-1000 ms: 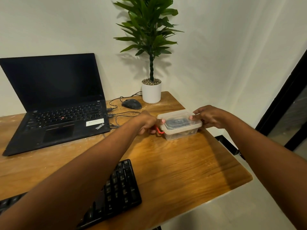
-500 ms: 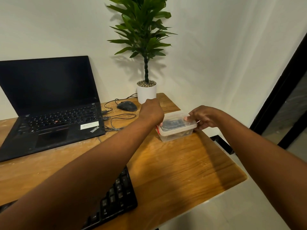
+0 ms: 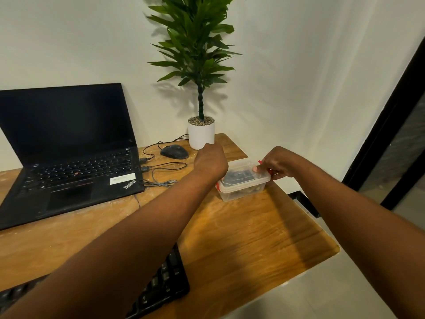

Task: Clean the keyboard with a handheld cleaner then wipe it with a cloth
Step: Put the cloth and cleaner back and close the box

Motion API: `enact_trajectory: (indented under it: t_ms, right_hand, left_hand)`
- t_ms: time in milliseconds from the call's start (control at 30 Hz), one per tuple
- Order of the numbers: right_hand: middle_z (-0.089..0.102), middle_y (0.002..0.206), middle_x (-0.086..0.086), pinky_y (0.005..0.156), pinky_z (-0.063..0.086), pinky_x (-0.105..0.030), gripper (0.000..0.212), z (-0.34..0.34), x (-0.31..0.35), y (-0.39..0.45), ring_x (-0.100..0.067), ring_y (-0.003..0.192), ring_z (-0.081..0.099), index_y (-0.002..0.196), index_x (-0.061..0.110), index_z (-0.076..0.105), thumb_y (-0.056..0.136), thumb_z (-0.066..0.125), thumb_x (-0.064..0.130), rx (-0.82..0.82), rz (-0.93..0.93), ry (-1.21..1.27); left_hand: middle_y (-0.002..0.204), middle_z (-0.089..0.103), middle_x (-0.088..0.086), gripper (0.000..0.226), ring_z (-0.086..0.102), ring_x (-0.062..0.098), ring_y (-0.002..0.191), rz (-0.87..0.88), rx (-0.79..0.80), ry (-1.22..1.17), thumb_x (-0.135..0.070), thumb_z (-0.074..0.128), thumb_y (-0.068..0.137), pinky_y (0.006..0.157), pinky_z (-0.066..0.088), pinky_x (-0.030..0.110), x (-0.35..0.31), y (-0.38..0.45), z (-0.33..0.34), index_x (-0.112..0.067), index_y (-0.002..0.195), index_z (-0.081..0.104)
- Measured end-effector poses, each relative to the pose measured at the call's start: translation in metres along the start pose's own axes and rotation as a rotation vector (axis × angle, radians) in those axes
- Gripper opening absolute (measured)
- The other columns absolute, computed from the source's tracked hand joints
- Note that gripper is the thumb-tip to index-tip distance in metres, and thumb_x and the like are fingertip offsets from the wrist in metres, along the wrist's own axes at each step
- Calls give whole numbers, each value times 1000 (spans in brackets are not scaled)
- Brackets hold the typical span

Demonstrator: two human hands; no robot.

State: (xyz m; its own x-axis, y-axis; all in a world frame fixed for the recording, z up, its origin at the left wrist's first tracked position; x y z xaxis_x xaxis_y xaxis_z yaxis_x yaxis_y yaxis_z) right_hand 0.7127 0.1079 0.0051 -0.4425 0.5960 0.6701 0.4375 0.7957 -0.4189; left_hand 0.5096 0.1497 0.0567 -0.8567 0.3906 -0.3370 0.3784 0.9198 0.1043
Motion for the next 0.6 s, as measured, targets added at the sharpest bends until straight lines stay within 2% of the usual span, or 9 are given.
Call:
enact_trajectory:
  t_ms: [67, 133, 200, 333, 433, 500, 600]
  right_hand:
    - [70, 95, -11, 68, 58, -29, 23, 1, 2, 1, -23, 82, 69, 99, 4, 64, 90, 76, 22, -17, 6, -45]
    - [72, 98, -13, 78, 61, -32, 30, -1, 3, 4, -25, 85, 71, 101, 2, 66, 87, 80, 25, -58, -3, -100]
    - [73, 97, -15, 77, 62, -34, 36, -4, 5, 6, -28, 84, 74, 98, 1, 68, 81, 86, 28, -131, -38, -158]
    - [74, 91, -15, 72, 62, -33, 34, -6, 9, 3, -29, 81, 75, 92, 1, 70, 80, 87, 28, -198, -67, -218]
    - [73, 89, -15, 74, 64, -35, 29, -8, 15, 0, -28, 76, 74, 85, 3, 69, 81, 86, 25, -259, -91, -268]
    - [72, 88, -14, 74, 64, -34, 29, -7, 15, 0, -27, 75, 73, 84, 4, 68, 80, 87, 26, -262, -87, -269]
    - [73, 88, -14, 71, 63, -33, 34, -7, 13, -2, -28, 76, 74, 87, 3, 70, 78, 89, 29, -256, -76, -250]
  left_hand:
    - [125, 62, 14, 47, 63, 28, 112, -16, 14, -25, -3, 78, 84, 71, 47, 30, 2, 0, 0, -8, 127, 58]
    - [111, 65, 10, 45, 65, 22, 93, -46, 40, -69, -7, 82, 82, 61, 46, 26, 6, 0, 0, -8, 121, 59]
    - [102, 65, 8, 44, 58, 17, 76, -75, 61, -110, -8, 84, 80, 48, 40, 25, 9, -1, 0, -9, 116, 59]
    - [105, 65, 9, 42, 66, 21, 89, -78, 56, -134, -6, 85, 79, 58, 46, 28, 10, 1, 0, -10, 112, 59]
    - [88, 66, 5, 35, 67, 16, 65, -122, 102, -181, -3, 85, 78, 46, 50, 27, 14, 1, 3, -10, 88, 53]
    - [85, 71, 7, 35, 72, 18, 59, -170, 136, -242, -5, 86, 79, 50, 58, 30, 19, 0, 6, -11, 87, 52]
    - [72, 73, 12, 32, 73, 22, 55, -270, 212, -418, -9, 86, 81, 54, 62, 32, 31, -5, 14, -4, 90, 56]
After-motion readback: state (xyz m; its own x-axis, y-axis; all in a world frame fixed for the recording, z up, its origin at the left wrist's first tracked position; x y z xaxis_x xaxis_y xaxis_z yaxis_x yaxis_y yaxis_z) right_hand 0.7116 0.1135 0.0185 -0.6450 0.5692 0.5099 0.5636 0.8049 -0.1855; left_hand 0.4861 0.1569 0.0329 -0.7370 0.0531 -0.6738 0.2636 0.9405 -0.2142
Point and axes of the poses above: each hand's wrist, its own y-axis towards the middle knuckle, its own z-axis out of the palm, x = y × z, the point moved 7 cm from there along y, towards the middle knuckle
